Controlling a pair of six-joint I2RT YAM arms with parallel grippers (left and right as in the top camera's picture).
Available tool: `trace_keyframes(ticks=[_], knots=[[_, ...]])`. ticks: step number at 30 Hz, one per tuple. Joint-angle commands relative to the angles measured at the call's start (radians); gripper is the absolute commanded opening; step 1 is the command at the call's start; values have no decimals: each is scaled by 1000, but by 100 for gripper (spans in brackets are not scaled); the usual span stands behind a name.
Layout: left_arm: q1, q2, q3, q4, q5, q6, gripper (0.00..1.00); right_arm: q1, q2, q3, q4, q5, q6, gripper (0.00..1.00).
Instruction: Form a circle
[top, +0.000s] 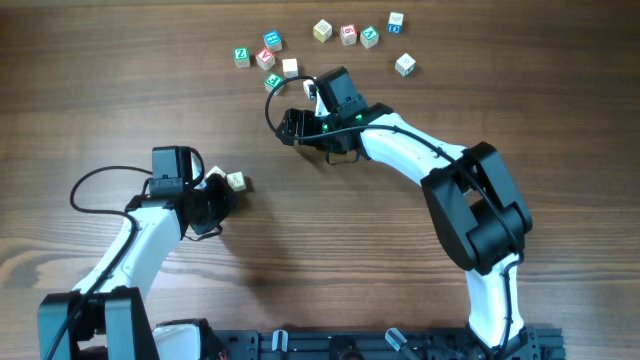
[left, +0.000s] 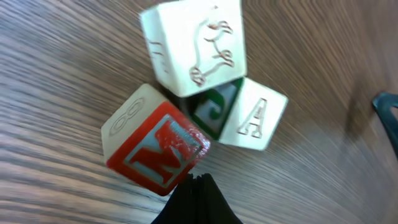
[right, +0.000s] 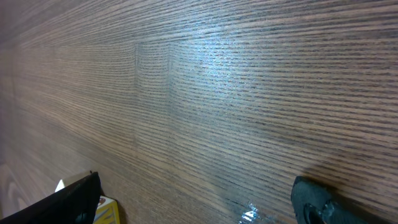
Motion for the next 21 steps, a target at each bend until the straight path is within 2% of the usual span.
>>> trace_keyframes(ticks=[1, 6, 8, 11, 14, 17, 21], knots=[[-4, 8, 16, 3, -54, 23, 4, -18, 70, -53, -40, 92, 3, 99], [-4, 8, 16, 10, -39, 23, 4, -18, 70, -53, -39, 92, 3, 99], [-4, 8, 16, 11, 46, 25, 4, -18, 70, -53, -35, 93, 3, 100], [-4, -10, 16, 3, 203, 97, 4, -18, 70, -53, -35, 92, 3, 99], [-3, -86, 16, 0, 229, 101, 4, -18, 70, -53, -37, 93, 2, 100], [2, -209, 27, 0, 142, 84, 4, -18, 70, -53, -35, 96, 2, 100], [6, -349, 29, -43, -190, -25, 4, -18, 70, -53, -35, 96, 2, 100]])
